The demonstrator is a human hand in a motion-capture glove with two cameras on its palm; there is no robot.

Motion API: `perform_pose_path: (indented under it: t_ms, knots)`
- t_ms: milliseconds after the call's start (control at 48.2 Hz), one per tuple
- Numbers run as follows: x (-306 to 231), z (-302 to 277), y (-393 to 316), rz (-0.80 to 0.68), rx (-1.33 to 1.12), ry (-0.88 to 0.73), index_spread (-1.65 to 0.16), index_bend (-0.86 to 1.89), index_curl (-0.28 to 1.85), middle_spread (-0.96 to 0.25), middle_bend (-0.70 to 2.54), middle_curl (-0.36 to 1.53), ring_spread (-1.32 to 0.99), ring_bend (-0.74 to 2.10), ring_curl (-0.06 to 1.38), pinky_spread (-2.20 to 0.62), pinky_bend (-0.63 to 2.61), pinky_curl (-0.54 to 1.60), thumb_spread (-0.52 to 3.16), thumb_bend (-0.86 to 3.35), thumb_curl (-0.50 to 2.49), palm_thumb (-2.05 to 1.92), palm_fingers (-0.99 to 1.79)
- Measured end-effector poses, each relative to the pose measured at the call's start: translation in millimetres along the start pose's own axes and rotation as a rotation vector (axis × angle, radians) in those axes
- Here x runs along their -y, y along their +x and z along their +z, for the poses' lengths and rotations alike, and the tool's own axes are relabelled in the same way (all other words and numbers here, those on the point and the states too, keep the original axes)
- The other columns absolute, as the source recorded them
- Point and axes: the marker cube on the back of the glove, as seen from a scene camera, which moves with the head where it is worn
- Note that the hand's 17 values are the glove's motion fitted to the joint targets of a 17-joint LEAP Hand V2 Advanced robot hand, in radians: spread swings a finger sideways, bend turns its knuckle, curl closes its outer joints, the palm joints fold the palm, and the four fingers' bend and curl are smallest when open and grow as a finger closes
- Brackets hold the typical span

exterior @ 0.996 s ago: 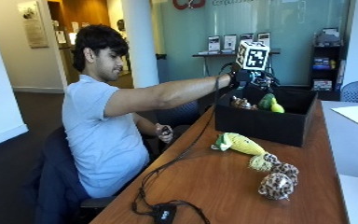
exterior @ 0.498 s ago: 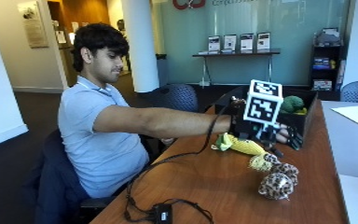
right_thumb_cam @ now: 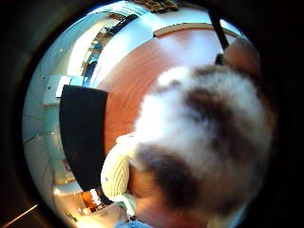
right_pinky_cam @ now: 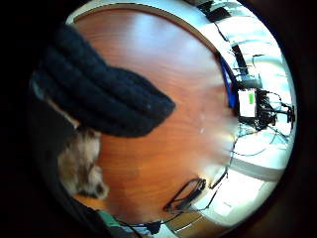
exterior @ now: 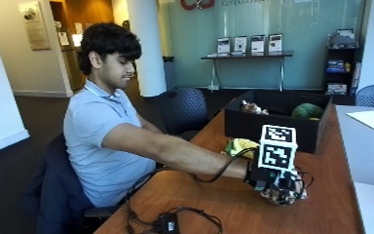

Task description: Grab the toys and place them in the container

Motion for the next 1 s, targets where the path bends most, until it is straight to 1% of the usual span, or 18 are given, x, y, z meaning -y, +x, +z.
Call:
perform_pose_path:
  t_ms: [124, 332, 518, 664, 809, 996]
  knots:
    - [-3.8, -15.3, -7.1, -0.024, 0.071, 0.029, -0.35, 0.22, 0.40, -0.05, 0.45, 0.38, -0.21, 0.70, 0.43, -0.19, 0.82, 0.32, 1.62, 0.60, 0.40, 0.55, 0.85]
    - [-12.6, -70.9, -50.1, -0.071, 0.167, 0.078, -0.31, 0.23, 0.44, -0.03, 0.48, 0.43, -0.24, 0.81, 0.50, -0.27, 0.89, 0.39, 1.60, 0.73, 0.45, 0.67, 0.90]
    - [-25.8, -142.9, -139.9, -0.207, 0.152, 0.161, -0.29, 0.24, 0.47, -0.01, 0.51, 0.46, -0.25, 0.85, 0.53, -0.31, 0.92, 0.43, 1.59, 0.79, 0.46, 0.70, 0.88]
    - [-41.7, -176.1, -231.2, -0.343, 0.100, 0.193, -0.28, 0.23, 0.48, -0.01, 0.52, 0.49, -0.25, 0.87, 0.55, -0.32, 0.95, 0.45, 1.58, 0.82, 0.47, 0.70, 0.88]
    - [-58.0, -174.4, -316.6, -0.459, 0.110, 0.162, -0.28, 0.22, 0.49, 0.00, 0.52, 0.51, -0.25, 0.88, 0.56, -0.33, 0.97, 0.47, 1.58, 0.84, 0.47, 0.70, 0.89]
    - [-74.5, -149.0, -388.0, -0.568, 0.103, 0.106, -0.27, 0.21, 0.50, 0.00, 0.52, 0.53, -0.25, 0.90, 0.57, -0.34, 1.01, 0.49, 1.58, 0.86, 0.47, 0.69, 0.89]
